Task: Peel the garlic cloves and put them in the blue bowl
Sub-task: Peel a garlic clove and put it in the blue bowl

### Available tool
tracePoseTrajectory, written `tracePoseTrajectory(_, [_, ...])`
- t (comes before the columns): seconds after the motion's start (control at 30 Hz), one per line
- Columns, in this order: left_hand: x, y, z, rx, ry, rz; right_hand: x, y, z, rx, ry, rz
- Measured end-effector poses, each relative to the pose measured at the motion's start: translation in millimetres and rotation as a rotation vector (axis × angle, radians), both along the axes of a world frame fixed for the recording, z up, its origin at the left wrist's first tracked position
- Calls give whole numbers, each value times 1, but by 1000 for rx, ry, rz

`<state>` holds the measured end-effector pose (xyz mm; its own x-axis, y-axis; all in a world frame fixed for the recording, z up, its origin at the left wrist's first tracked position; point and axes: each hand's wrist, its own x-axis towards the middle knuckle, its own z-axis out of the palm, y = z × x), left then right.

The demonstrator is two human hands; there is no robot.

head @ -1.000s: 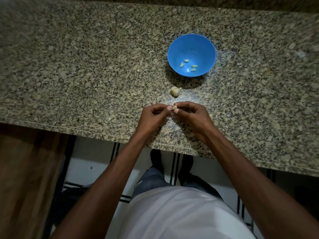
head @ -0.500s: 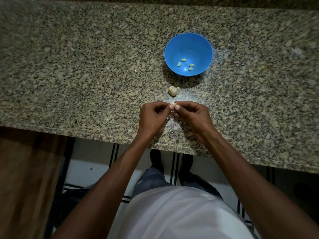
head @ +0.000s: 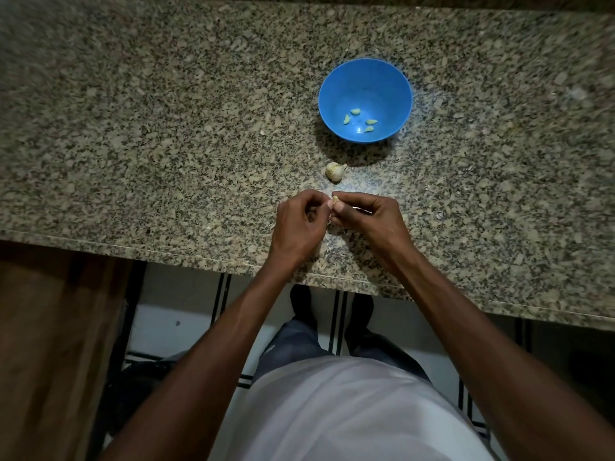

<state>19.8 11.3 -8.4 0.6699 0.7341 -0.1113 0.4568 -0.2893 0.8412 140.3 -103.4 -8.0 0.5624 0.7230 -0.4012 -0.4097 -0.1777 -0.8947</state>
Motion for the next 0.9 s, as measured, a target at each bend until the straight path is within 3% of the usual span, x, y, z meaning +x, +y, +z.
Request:
tracePoseTrajectory(0.13, [3, -6, 2, 63, 37, -2, 1, 0, -1, 9, 47, 6])
tracePoseTrajectory(0.3, [0, -2, 3, -115, -47, 166, -2, 0, -4, 5, 104, -34])
tracePoseTrajectory(0.5, [-10, 5, 9, -278, -157, 5, -1, -1, 0, -21, 82, -20])
tracePoseTrajectory(0.9, [-15, 9, 10, -187, -148, -7, 0, -3, 8, -24, -61, 68])
